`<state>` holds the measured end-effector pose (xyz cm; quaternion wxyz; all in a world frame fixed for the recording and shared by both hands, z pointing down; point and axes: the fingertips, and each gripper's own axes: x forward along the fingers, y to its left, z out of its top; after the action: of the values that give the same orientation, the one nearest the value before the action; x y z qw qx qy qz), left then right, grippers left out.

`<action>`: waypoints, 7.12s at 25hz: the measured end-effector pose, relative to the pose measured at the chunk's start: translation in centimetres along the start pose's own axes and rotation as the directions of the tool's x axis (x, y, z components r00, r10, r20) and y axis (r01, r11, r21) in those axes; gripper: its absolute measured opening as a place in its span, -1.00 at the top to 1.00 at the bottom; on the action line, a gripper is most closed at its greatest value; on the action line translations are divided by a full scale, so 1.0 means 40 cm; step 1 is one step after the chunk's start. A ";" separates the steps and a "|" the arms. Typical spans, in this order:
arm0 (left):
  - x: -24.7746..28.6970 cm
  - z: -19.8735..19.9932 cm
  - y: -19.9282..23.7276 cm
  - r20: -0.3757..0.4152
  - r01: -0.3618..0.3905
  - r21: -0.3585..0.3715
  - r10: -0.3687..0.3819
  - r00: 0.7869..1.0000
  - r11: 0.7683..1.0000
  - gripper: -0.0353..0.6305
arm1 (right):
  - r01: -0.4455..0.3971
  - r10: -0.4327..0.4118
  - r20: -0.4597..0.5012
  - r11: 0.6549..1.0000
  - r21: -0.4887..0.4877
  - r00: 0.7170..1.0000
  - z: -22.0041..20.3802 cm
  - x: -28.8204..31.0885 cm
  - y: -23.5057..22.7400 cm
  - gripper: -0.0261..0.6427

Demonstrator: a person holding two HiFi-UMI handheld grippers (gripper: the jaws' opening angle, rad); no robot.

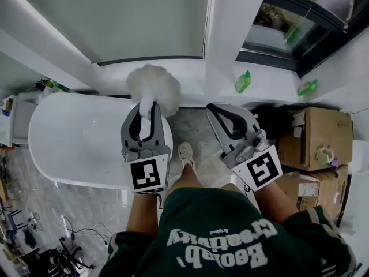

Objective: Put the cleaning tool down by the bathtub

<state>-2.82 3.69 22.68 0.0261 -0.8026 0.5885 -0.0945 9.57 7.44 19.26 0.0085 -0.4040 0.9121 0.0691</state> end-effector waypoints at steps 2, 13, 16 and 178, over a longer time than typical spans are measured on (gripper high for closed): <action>0.031 0.003 0.027 0.002 -0.002 0.003 0.002 1.000 1.000 0.60 | 0.001 -0.001 -0.011 1.000 0.000 1.000 -0.005 0.040 -0.015 0.88; 0.179 -0.037 0.181 -0.034 -0.003 -0.023 0.002 0.999 1.000 0.60 | -0.041 0.041 -0.040 0.999 0.003 0.998 -0.036 0.269 -0.051 0.88; 0.216 -0.059 0.216 -0.049 -0.007 -0.019 0.006 0.999 1.000 0.60 | -0.038 0.038 -0.059 0.999 0.009 0.998 -0.060 0.320 -0.069 0.88; 0.913 -1.499 0.541 -0.852 -0.390 -0.255 -0.015 0.523 0.885 0.27 | -0.371 0.407 -0.230 0.910 0.182 0.884 -0.766 1.000 -0.138 0.88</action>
<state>-23.51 -33.43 82.58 -0.4182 -0.5745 0.6196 -0.3335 -12.08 -29.73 46.10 -0.0998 -0.2166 0.9701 -0.0455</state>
